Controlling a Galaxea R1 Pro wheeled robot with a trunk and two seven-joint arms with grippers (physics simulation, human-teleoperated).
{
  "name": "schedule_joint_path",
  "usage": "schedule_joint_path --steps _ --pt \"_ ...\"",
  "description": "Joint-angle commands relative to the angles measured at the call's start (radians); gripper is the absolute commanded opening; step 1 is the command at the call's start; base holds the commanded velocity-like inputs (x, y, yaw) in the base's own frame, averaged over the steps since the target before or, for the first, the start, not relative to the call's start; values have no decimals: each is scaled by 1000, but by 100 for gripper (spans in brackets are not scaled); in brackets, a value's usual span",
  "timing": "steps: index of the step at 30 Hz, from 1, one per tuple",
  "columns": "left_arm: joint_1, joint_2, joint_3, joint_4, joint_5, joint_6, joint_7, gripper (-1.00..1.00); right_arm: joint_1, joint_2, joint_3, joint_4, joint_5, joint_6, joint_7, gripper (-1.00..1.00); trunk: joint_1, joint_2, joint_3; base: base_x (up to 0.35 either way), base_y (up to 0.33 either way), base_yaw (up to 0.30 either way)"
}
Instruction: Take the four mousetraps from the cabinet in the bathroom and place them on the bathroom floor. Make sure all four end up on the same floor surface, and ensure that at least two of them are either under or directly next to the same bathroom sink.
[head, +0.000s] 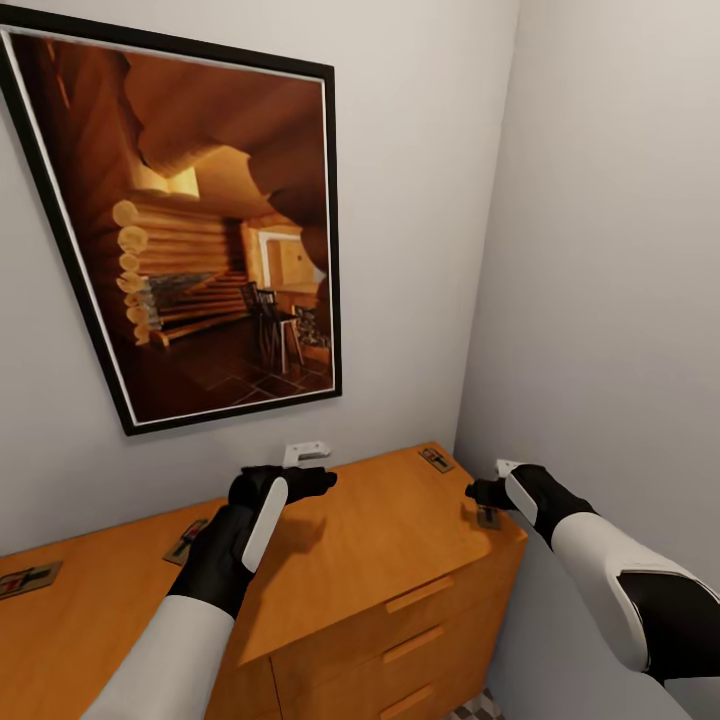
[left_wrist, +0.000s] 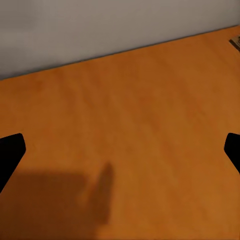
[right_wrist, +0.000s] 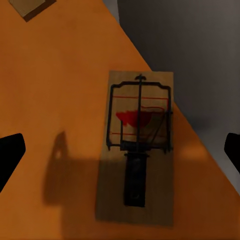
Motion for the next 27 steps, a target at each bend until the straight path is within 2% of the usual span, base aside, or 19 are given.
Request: schedule_joint_path --steps 1,12,27 --pt "-1 0 -1 -1 11 3 10 100 -1 -1 0 -1 -7 5 -2 100 4 -9 -5 0 0 0" --pt "-1 0 0 -1 10 2 10 100 -1 -1 2 0 -7 5 -2 100 46 -86 -39 0 0 0" --pt "-1 0 -1 -1 13 7 7 100 0 -2 2 0 -7 5 -2 100 46 -86 -39 0 0 0"
